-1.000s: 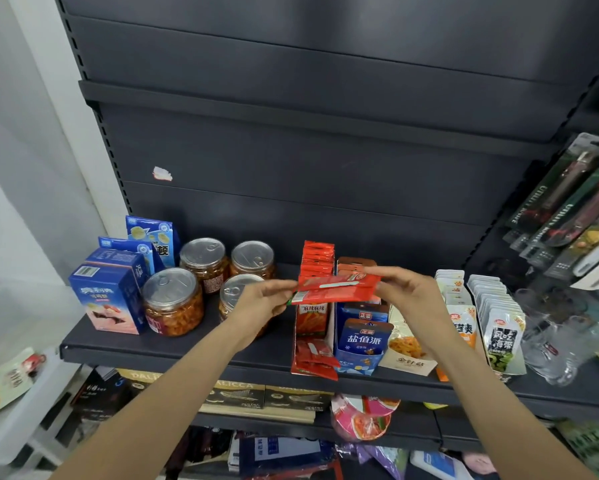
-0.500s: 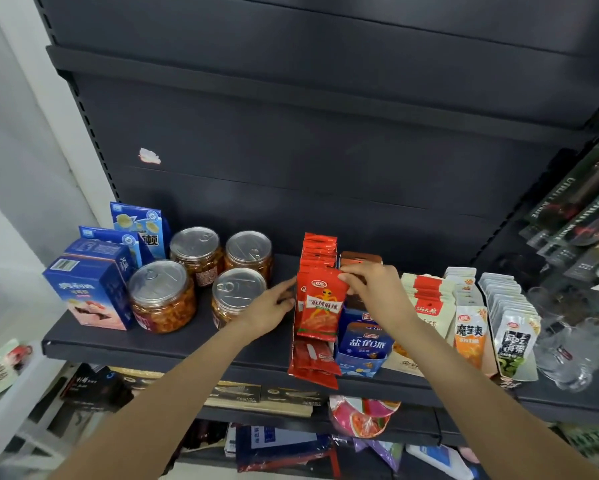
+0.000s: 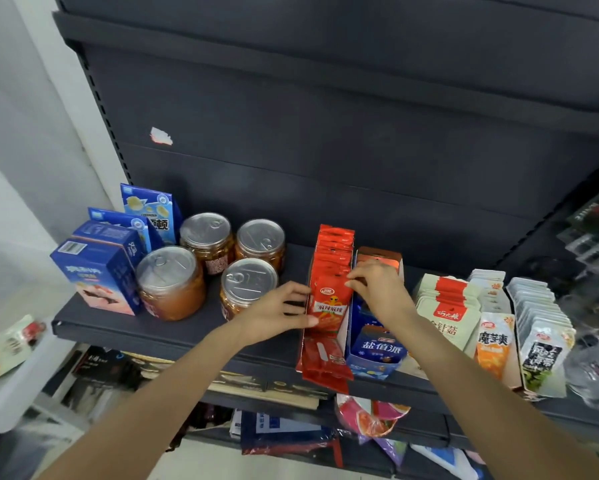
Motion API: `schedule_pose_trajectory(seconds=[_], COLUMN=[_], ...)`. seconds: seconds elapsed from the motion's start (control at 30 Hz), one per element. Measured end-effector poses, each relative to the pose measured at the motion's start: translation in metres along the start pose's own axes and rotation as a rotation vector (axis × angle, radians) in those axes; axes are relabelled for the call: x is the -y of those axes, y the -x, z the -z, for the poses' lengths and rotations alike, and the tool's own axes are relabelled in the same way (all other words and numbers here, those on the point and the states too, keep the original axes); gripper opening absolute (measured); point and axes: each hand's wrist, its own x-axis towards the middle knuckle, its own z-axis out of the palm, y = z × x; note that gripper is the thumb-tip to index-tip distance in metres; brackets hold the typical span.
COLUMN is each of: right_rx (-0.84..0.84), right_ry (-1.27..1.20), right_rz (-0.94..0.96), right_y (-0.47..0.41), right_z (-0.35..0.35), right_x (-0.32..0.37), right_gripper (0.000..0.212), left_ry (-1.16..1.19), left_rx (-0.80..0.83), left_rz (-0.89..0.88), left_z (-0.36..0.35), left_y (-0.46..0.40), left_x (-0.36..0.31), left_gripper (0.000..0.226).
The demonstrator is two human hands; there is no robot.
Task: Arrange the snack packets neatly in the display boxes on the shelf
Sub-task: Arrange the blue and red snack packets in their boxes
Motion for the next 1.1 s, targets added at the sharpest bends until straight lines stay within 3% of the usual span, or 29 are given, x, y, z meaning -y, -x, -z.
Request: schedule_pose_trajectory(seconds=[0.1,0.2,0.3,0.37,0.53,0.73,0.83,0.93,1.1], right_rx=[-0.083,-0.064,-0.019,-0.012,0.032,0.085,0.07,0.145,-0.069], right_ry=[0.006,0.058,0.077,0.074,0.042,-0.085,-0.167,-0.052,-0.089], right_rz=[-0.049,-0.035,-0.034,-0.042,-0.031,-0.026,0.089,0.168,0.084], right_y=[0.001,-0.002,-0.004,-0.005,-0.002,0.003,0.02,0.033,0.044], right_z=[-0.003,-0.006,-0.006,-0.006,-0.006,0.007,0.018,0.023,0.03], right_x=[0.004,0.008,0.008,0.008,0.006,0.005,0.012,0.021,0.029], right_gripper=[0.033,0.04,0.037,0.038,0.04,0.038,0.035,0.037,0.024], left_ry=[-0.062,-0.292,-0.485,-0.538,-0.433,-0.288,-0.264,-0.168,-0.015], left_rx=[0.098,0.224,0.24,0.216,0.05,-0.199,-0.266,-0.253,-0.236], left_rz=[0.004,0.012,-0.005,-0.033,-0.198,-0.202,-0.253,-0.314,-0.313], left_z=[-0.001,-0.004,-0.009,-0.011,-0.01,-0.01,-0.008,-0.006,-0.006], left_y=[0.008,0.01,0.012,0.013,0.007,-0.001,0.0,0.002,0.016], left_x=[0.0,0.0,-0.003,-0.003,-0.002,-0.006,-0.014,-0.025,-0.04], left_gripper=[0.052,0.065,0.076,0.071,0.029,0.017,0.013,0.013,0.016])
